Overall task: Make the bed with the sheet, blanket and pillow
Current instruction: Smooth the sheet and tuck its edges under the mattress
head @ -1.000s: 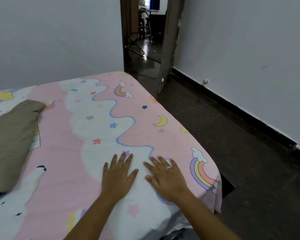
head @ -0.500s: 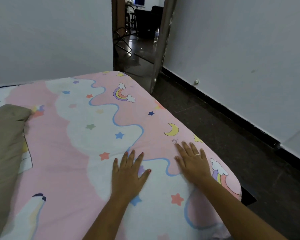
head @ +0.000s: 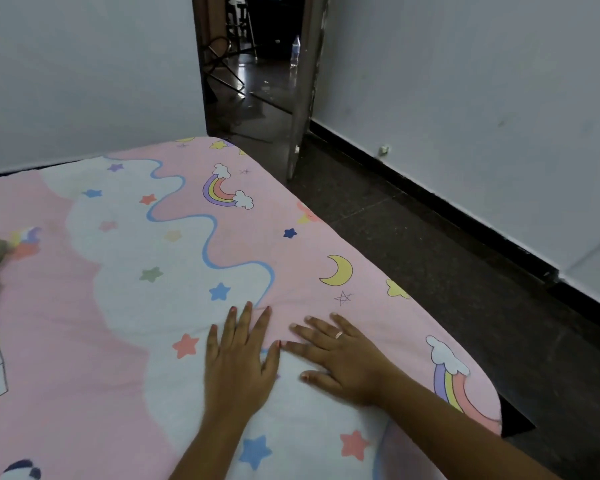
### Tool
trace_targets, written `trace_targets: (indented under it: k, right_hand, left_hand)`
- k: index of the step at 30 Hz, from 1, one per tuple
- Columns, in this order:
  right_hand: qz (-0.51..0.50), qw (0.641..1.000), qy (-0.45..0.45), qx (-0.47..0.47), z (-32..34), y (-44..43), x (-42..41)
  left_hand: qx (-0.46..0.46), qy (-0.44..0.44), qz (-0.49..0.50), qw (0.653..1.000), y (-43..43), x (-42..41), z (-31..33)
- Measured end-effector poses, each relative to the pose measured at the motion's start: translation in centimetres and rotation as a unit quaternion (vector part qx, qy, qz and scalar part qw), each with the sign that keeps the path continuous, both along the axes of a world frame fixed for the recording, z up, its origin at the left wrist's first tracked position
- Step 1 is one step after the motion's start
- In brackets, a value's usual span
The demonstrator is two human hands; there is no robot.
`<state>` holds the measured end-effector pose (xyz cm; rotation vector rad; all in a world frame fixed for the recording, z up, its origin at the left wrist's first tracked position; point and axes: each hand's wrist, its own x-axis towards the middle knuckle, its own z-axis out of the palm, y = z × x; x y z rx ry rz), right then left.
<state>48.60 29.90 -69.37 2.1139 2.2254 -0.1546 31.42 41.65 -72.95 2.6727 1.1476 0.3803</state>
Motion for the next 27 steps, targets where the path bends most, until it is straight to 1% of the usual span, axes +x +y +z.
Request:
trace_targets:
  k: [2,6,8,12,13,16,23,27]
  right_hand:
    - [0.022,1.0,0.007,0.014,-0.4,1.1,0.8]
    - [0.073,0.993,0.001,0.094,-1.9,3.1,1.2]
    - [0.085,0.988,0.018,0.128,-2.6,3.5,1.0]
    - [0.109,0.98,0.023,0.163,-3.2,3.5,0.7]
    - [0.116,0.98,0.02,0.163,-3.5,3.6,0.7]
    - [0.111,0.986,0.033,0.117,-4.1,4.4,0.6]
    - [0.115,0.984,0.048,0.125,-4.2,4.1,0.1]
    - [0.094,0.988,0.072,0.102,-2.8,3.7,0.2]
  left_hand:
    - [0.009,-0.006,0.005,1.0,0.0,0.1,-0.2]
    - [0.034,0.003,0.013,0.999,0.3,0.3,-0.9]
    - [0.038,0.004,0.027,0.999,0.2,0.4,-1.2]
    - [0.045,0.024,0.043,0.998,-0.7,0.9,-1.4]
    - [0.051,0.028,0.048,0.997,-0.8,0.9,-1.6]
    - [0.036,0.03,0.061,0.997,-0.7,1.0,-2.0]
    - [0.044,0.031,0.063,0.997,-1.0,0.6,-2.1]
    - [0.047,0.055,0.067,0.995,-1.3,0.9,-0.9]
